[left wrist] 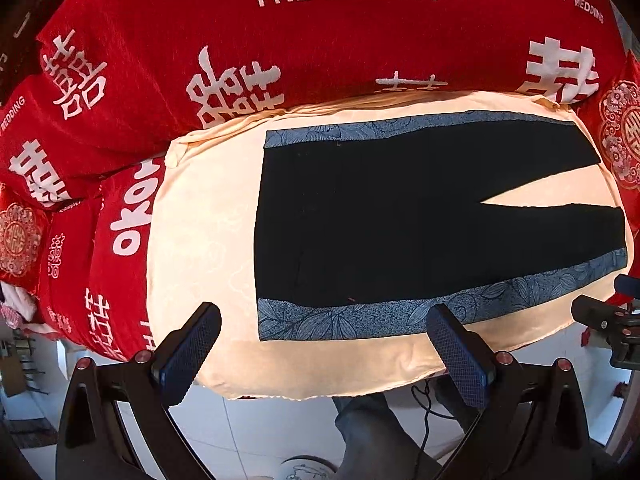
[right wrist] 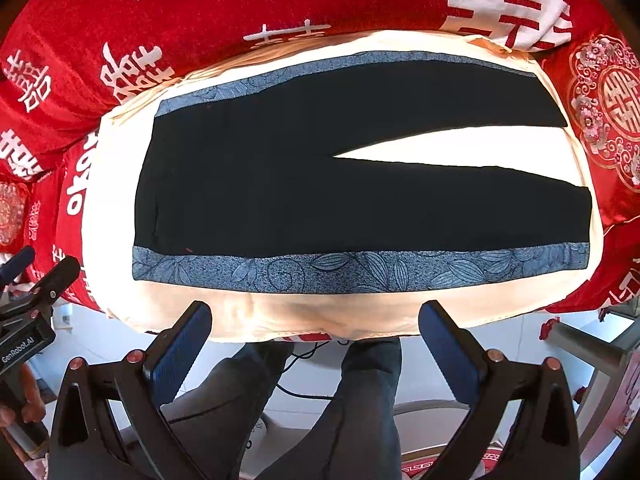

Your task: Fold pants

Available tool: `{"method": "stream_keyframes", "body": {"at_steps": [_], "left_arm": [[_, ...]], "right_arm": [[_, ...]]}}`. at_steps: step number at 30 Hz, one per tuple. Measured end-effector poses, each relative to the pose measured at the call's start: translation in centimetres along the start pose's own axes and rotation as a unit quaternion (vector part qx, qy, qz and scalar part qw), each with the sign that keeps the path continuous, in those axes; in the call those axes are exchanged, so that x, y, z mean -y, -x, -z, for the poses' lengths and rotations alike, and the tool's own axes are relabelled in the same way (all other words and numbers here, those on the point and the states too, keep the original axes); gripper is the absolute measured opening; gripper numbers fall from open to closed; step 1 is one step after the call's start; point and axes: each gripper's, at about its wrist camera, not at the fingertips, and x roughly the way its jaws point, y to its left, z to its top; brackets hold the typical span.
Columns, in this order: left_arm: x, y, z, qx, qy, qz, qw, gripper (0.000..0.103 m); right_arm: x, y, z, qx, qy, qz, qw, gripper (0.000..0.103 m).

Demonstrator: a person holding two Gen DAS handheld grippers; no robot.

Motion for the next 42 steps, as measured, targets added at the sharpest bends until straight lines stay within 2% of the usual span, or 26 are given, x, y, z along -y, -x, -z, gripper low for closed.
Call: {"method": "stream_keyframes", "body": {"at_steps": [30,39,42], "left_arm": [[0.7,0.7,-0.1,0.016,-0.017,-0.024,0.9994,0.103],[1.1,0.6,-0.2,0.009,-0.002,-0.040,0.9992,0.103],[1.4,0.8,-0.1,0.003,0.020,-0.044,0.9988,0.103]], "right_arm": [[0.4,0.0,0.2,0.000,-0.008,-0.010,1.000,0.103],[1.2,-0.1,0.1,0.004,-0.004,-0.026,1.000,0.103],[2.0,-0.1,-0.2,0.005,-0.010,-0.039,0.999,0.103]]}}
